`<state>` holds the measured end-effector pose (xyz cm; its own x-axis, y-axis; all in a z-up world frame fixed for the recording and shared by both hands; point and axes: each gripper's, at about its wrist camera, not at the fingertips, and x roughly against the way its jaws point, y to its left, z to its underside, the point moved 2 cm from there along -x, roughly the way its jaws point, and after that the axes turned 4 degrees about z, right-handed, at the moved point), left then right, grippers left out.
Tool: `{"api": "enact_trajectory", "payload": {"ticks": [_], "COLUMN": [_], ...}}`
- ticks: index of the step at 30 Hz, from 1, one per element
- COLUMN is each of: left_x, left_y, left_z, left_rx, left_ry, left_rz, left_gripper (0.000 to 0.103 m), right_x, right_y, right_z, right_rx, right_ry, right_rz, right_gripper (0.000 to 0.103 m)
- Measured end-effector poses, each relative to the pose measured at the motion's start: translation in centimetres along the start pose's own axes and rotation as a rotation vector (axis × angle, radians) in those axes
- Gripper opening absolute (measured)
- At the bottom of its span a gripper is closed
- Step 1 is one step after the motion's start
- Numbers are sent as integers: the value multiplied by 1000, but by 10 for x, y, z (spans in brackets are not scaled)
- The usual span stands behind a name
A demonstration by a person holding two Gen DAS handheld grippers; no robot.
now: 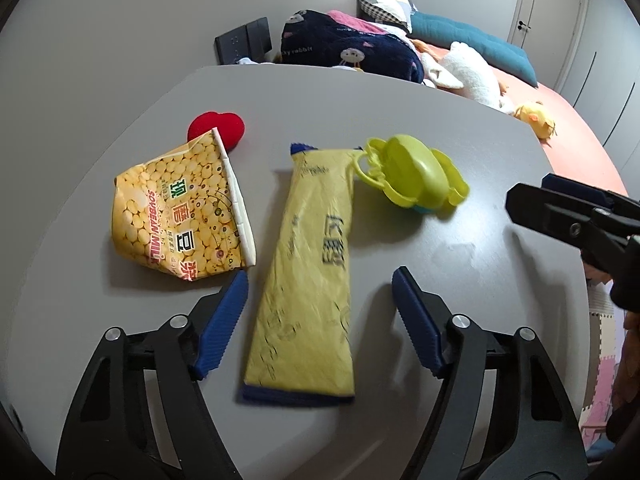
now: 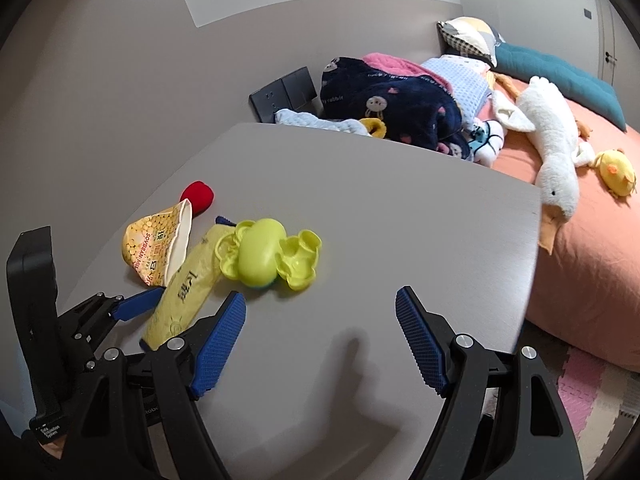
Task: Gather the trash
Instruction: 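Grasp the yellow snack bag with left while right grasps the yellow-green toy, then carry the yellow snack bag and yellow-green toy over the black bin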
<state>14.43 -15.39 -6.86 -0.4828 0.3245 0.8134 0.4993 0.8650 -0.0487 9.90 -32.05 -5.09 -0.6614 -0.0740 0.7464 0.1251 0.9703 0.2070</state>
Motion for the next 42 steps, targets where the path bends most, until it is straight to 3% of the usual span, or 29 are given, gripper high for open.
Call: {"api": "enact_trajectory", "payload": {"ticks": [1, 5, 10, 16, 22, 24, 26, 42], "left_x": [-1, -1, 7, 11, 10, 10, 10, 40], "left_y": [1, 10, 26, 30, 32, 33, 34, -3], "left_z": [-2, -7, -7, -8, -9, -9, -9, 3], "left_rx": [-1, 12, 67, 70, 83, 89, 93, 71], "left_ry": [-2, -15, -41, -53, -48, -45, -44, -73], "left_rz": [-1, -7, -21, -39, -33, -32, -31, -21], "left_gripper": [66, 39, 21, 20, 20, 20, 20, 20], "right_x": [-2, -12, -27, -51, -59, -58, -56, 4], "right_y": [2, 13, 24, 28, 38, 44, 45, 16], "right_z": [-1, -6, -11, -17, -19, -16, -15, 3], "right_rx": [-1, 12, 14, -19, 30, 74, 73, 26], "right_ry": [3, 9, 19, 51, 39, 30, 36, 7], "right_rz": [-3, -7, 5, 25, 66, 87, 74, 55], "right_gripper": [78, 78, 78, 79, 81, 60, 60, 59]}}
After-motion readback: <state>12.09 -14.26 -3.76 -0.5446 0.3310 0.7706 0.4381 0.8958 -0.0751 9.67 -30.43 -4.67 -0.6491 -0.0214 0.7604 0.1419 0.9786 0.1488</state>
